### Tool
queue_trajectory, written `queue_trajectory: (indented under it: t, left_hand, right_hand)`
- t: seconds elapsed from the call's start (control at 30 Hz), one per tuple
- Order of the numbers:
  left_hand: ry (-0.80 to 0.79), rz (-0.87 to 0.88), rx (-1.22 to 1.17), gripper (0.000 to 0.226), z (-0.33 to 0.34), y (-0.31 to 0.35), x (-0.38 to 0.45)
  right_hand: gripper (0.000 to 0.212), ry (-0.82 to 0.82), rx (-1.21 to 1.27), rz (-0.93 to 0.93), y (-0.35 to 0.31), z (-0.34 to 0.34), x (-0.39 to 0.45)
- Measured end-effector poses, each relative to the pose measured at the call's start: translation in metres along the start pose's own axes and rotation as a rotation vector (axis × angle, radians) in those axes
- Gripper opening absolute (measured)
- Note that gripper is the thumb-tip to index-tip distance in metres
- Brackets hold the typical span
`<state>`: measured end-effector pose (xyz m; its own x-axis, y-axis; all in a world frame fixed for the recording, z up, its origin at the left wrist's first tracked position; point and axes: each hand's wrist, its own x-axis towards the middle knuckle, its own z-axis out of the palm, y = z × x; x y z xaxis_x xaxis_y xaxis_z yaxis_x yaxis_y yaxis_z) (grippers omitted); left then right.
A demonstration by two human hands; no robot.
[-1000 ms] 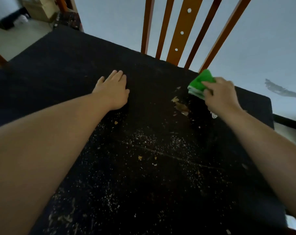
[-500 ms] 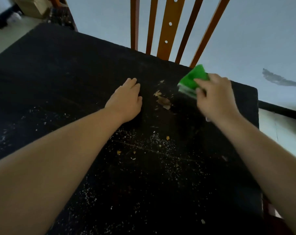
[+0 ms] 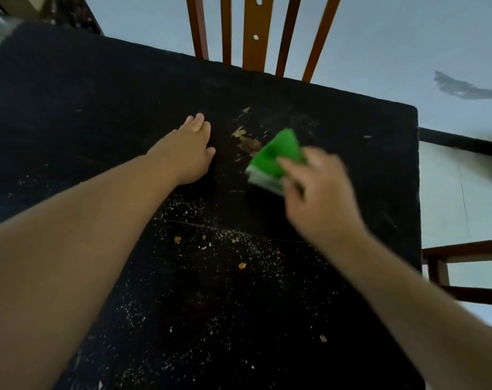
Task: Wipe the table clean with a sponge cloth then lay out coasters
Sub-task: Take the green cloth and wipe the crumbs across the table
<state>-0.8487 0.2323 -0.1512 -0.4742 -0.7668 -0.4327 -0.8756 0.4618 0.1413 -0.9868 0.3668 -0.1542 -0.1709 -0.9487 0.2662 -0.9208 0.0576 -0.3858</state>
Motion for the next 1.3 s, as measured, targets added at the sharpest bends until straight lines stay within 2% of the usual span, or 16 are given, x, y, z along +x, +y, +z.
queue_trajectory:
  t: [0.03,0.13,0.27,0.4,0.5,0.53,0.6,0.7,0.8,0.87,1.0,1.13,1.2,1.3]
  left_hand:
    - [0.012,-0.007,-0.002,0.057,0.0,0.002,-0.001]
    - [0.001,-0.037,-0.035,0.057,-0.001,0.008,-0.004]
    - [-0.047,-0.068,-0.046,0.057,-0.006,0.013,-0.005]
    - [-0.049,-0.097,-0.034,0.057,-0.005,0.016,-0.005]
    - [-0.053,-0.121,-0.036,0.057,-0.005,0.019,-0.004]
    - [-0.056,-0.129,-0.037,0.057,-0.005,0.019,-0.003]
    - [-0.055,-0.14,-0.042,0.057,-0.004,0.02,-0.002]
    - [-0.063,-0.174,-0.047,0.058,-0.004,0.022,0.0]
    - [-0.067,-0.241,-0.066,0.065,-0.005,0.032,0.002]
    - [-0.065,-0.256,-0.079,0.066,-0.005,0.036,0.003]
    - [-0.085,-0.208,-0.027,0.062,-0.003,0.027,0.002]
    - [-0.101,-0.229,0.004,0.06,-0.013,0.031,-0.003]
    - [-0.071,-0.225,0.041,0.057,-0.022,0.042,-0.003]
    - [0.052,-0.136,0.021,0.051,-0.026,0.069,-0.005]
  right_hand:
    - [0.033,0.033,-0.052,0.059,0.014,-0.008,0.016]
    - [0.035,-0.035,-0.143,0.245,0.057,-0.022,0.054]
    - [0.034,-0.139,-0.249,0.304,0.066,-0.013,0.057]
    - [0.033,-0.119,-0.175,0.016,0.035,-0.004,0.009]
    - [0.028,-0.276,-0.005,-0.224,0.021,-0.012,-0.021]
    - [0.026,-0.272,0.05,-0.259,0.026,-0.017,-0.02]
    - [0.026,-0.143,0.027,-0.271,0.051,-0.024,-0.004]
    - [0.034,0.03,-0.179,-0.038,0.098,-0.037,0.043]
    - [0.034,-0.075,-0.238,0.238,0.132,-0.046,0.066]
    - [0.033,-0.1,-0.276,0.278,0.132,-0.037,0.058]
    - [0.027,-0.008,-0.214,0.04,0.092,-0.015,0.007]
    - [0.022,-0.222,0.01,-0.232,0.052,-0.024,-0.036]
    - [0.031,-0.178,0.063,-0.25,0.058,-0.035,-0.027]
    - [0.033,0.028,-0.072,-0.147,0.095,-0.049,0.022]
